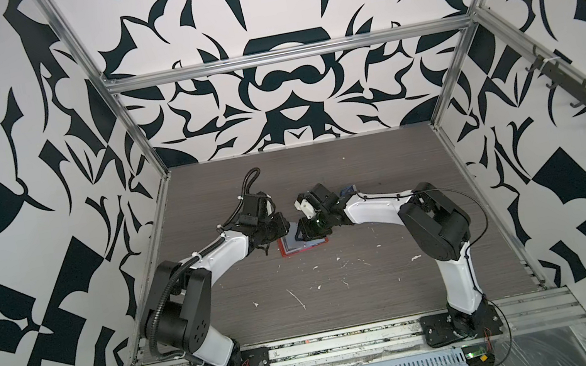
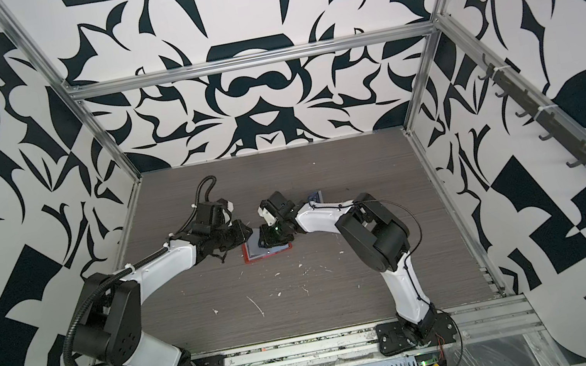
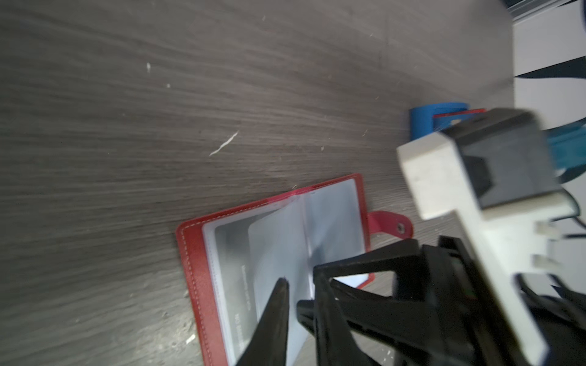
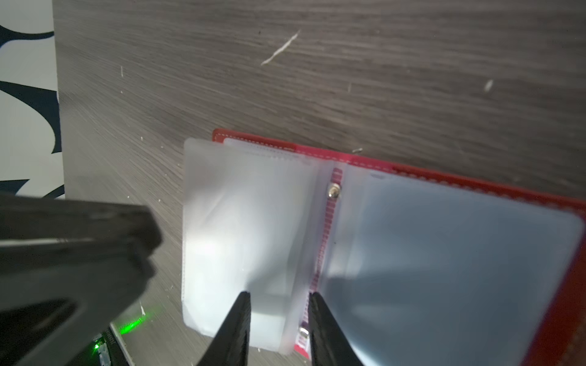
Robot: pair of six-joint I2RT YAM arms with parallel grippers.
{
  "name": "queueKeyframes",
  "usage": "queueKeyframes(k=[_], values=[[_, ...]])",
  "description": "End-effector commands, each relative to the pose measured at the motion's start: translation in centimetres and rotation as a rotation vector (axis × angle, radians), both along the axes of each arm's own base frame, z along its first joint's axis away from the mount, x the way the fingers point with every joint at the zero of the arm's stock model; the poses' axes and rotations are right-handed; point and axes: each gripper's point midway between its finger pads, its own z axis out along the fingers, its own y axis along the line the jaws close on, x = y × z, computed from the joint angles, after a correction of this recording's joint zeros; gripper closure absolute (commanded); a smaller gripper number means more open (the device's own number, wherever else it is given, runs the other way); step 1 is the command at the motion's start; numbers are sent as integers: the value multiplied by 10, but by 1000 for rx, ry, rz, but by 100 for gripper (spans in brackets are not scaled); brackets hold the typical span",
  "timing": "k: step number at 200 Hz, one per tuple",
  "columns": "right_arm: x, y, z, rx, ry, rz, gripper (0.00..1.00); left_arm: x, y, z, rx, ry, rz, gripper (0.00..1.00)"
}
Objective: Insert credit cards into a card holder
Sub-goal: Turn over the card slot at the card holder, then pick up the credit card from the storage box.
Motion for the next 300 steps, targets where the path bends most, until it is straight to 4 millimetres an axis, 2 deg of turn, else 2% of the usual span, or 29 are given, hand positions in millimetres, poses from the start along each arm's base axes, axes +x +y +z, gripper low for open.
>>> queueKeyframes(k=[1,31,75,95,132,181,213,241,266,300], values=[[4,7,12,18,-19,12,66,-6,3,-20,44,55,-3,81],[4,7,16,25,-26,12,67,-12,11,-40,92,113,11,81],[9,-2,40,14,-108,-11,64,-17,18,-54,132,160,28,80],[12,-17,52,-36,-169,-40,62,-16,17,-45,131,149,26,80],[20,-60,74,-138,-221,-129,61,-8,4,-8,105,96,-10,73],[32,-123,100,-191,-261,-229,61,3,-42,31,48,38,-106,67],[42,-171,103,-233,-257,-313,61,14,-78,38,17,40,-173,65],[50,-204,101,-279,-253,-363,59,28,-106,38,-16,46,-209,64],[57,-220,96,-303,-235,-380,54,41,-126,31,-47,70,-229,65],[68,-223,87,-314,-215,-365,50,58,-150,18,-95,111,-256,64]])
